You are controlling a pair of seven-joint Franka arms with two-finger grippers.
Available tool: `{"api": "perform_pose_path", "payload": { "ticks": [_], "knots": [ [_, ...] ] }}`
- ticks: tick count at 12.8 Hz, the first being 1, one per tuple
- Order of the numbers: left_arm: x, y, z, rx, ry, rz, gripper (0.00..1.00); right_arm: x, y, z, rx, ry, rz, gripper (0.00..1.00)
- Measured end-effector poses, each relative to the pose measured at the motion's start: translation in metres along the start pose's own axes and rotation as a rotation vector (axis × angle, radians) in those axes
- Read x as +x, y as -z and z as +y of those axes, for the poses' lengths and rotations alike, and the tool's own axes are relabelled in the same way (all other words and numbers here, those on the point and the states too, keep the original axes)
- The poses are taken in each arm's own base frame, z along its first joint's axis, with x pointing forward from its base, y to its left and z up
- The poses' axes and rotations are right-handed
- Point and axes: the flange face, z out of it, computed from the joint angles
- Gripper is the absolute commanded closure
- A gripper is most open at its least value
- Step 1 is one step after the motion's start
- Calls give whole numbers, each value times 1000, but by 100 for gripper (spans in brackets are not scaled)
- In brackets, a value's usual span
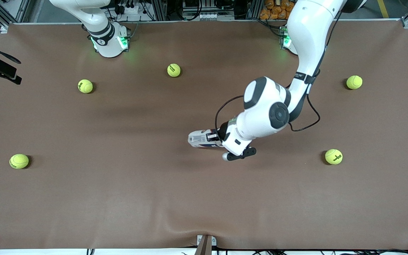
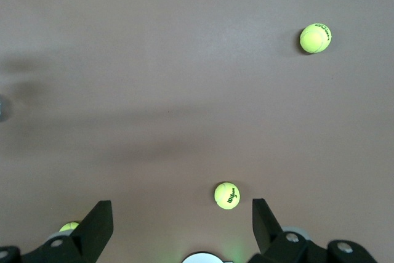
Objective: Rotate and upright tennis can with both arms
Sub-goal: 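Lift the rim end with the left gripper, rotating the can upright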
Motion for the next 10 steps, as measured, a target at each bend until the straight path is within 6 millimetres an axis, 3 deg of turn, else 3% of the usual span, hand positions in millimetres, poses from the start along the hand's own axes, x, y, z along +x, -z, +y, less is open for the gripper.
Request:
{"api": "perform_pose_path", "payload": {
  "ticks": [3,7,10],
  "knots": [
    [-26,9,24,119,47,139,100,0,-2,0,0,0,-6,0],
    [-68,-9,55,194,70,232,100,0,-7,1,0,-3,-16,0],
    [-73,-34,50,298,79,270,100,1,-7,1,0,-2,-14,0]
  ]
}}
